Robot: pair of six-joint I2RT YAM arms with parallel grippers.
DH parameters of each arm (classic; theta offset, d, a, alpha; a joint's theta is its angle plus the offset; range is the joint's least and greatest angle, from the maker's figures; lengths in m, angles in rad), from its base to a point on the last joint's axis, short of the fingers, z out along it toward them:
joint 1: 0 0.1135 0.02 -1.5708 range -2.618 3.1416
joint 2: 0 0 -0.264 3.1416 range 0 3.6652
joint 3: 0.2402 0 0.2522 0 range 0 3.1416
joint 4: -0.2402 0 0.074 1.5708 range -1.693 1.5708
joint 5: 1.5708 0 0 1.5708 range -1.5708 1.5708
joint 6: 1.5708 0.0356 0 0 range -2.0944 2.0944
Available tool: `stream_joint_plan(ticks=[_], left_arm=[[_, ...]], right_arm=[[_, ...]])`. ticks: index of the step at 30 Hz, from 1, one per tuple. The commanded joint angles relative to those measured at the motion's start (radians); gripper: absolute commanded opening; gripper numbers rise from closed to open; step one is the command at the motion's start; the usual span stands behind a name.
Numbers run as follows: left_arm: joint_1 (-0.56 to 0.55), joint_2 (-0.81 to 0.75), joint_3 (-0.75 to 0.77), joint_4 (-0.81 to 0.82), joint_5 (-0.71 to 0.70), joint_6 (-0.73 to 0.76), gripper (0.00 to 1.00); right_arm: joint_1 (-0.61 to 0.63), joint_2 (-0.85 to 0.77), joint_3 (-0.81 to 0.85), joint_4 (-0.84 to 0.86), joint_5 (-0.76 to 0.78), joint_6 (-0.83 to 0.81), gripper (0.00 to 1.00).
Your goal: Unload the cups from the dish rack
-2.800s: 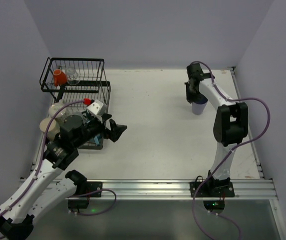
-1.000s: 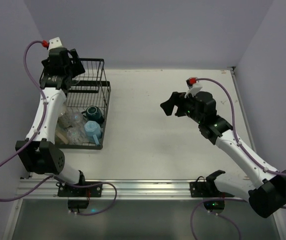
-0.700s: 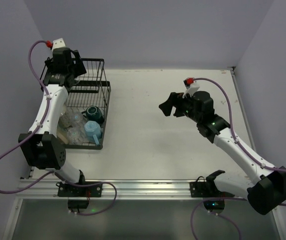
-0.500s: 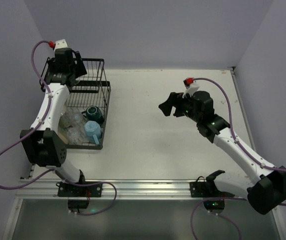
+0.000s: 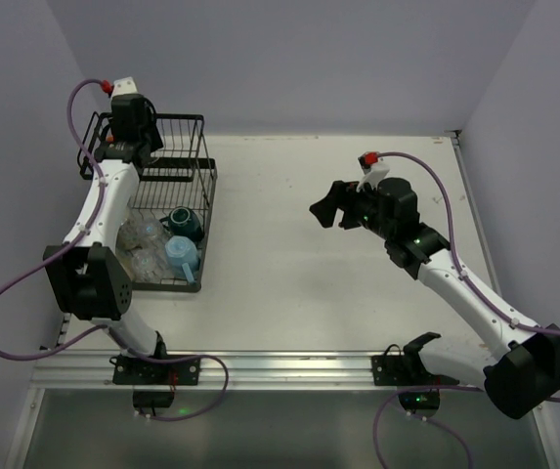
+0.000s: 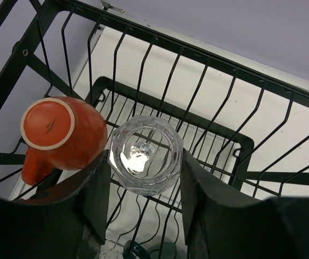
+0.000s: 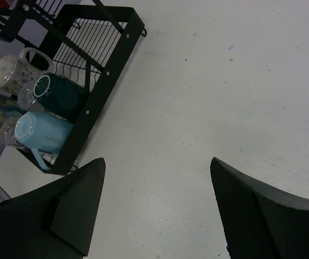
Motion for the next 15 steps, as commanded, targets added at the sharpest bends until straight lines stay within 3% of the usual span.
stream_joint_plan(ticks=[1,5,15], left_arm=[[0.007,-0.047,0.005,0.075,0.021,0.006,0.40],[0.007,-0.111,-0.017,0.087,0.069,-0.011,0.30],[0.004,-0.473,-0.216,0.248,0.473,-0.131,0.21]], right_arm=[[0.002,0.013,0.009,0.050,-0.029,0.015,0.80],[0.005,0.021,0.010,0.056,-0.041,0.025,0.80],[0.025,0.039,0.027,0.148,-0.178,0.123,0.79]])
